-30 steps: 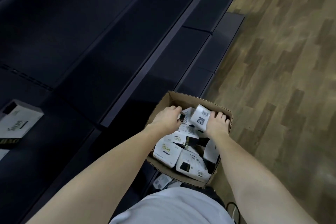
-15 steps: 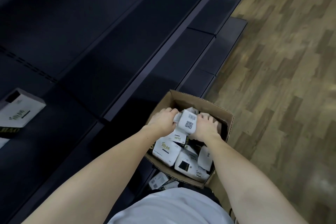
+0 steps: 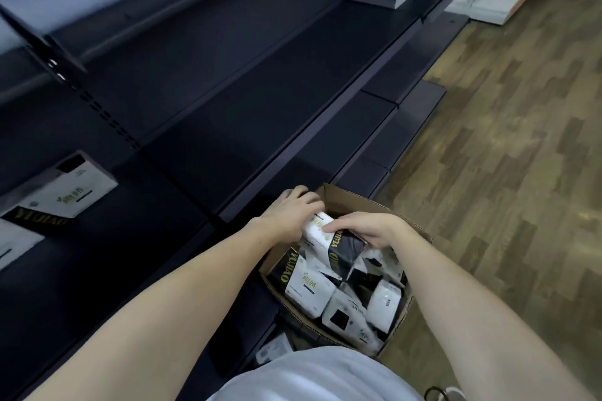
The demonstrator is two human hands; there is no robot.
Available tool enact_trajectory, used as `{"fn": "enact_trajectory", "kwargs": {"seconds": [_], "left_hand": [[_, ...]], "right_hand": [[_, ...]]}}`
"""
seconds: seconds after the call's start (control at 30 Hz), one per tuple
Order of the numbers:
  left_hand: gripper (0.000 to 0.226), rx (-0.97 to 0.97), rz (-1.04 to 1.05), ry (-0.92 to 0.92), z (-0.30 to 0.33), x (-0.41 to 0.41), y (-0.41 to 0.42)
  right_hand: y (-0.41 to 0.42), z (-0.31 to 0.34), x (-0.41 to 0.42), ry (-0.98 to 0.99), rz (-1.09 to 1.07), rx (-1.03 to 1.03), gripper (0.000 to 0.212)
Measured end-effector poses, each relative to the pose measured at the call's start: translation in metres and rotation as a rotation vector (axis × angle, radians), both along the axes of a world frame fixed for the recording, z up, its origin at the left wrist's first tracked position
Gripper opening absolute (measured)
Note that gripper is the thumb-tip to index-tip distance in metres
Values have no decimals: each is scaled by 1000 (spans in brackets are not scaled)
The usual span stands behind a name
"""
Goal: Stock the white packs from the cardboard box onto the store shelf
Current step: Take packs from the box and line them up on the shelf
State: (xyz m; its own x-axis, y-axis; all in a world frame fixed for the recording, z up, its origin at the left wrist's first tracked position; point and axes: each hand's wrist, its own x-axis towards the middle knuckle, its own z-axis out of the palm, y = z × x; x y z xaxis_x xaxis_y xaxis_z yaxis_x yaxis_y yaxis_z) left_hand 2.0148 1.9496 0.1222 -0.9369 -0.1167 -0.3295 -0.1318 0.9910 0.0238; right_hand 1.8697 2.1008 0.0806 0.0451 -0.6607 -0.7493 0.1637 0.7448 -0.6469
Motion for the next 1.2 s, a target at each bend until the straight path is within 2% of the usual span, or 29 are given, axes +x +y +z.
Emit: {"fn": "enact_trajectory", "kwargs": {"seconds": [0.1,0.2,0.27,0.43,0.5,0.6,0.77,0.87,1.0,1.13,1.2], "left_hand": [[50,100,85,32,13,5,-11],[58,381,361,13,30,14,-29],[60,544,521,79,43,22,-43],[61,965,806,291,77,39,-67],[65,1024,894,387,86,44,-74],[83,1079,969,500,96,56,-86],[74,916,981,505,106,104,-107],[59,776,993,496,106,150,-124],[19,558,1102,557,101,220,-146],[4,158,1187,485,105,303,-148],[12,32,1238,430,106,345,-150]], "right_hand": [[-8,17,-9,-9,3,-19,67],[-18,43,-17,52,-141,-101,68],[-26,58,-21,46,-301,-181,67],[-57,79,-8,-109,-545,-386,59],[-73,86,7,-178,-541,-445,51],[-99,103,34,-145,-431,-518,48],[-144,135,69,34,-428,-602,59],[-170,153,92,252,-363,-629,64],[-211,174,145,603,-67,-671,53],[-248,176,220,830,348,-713,61],[-262,165,255,962,505,-745,68]]}}
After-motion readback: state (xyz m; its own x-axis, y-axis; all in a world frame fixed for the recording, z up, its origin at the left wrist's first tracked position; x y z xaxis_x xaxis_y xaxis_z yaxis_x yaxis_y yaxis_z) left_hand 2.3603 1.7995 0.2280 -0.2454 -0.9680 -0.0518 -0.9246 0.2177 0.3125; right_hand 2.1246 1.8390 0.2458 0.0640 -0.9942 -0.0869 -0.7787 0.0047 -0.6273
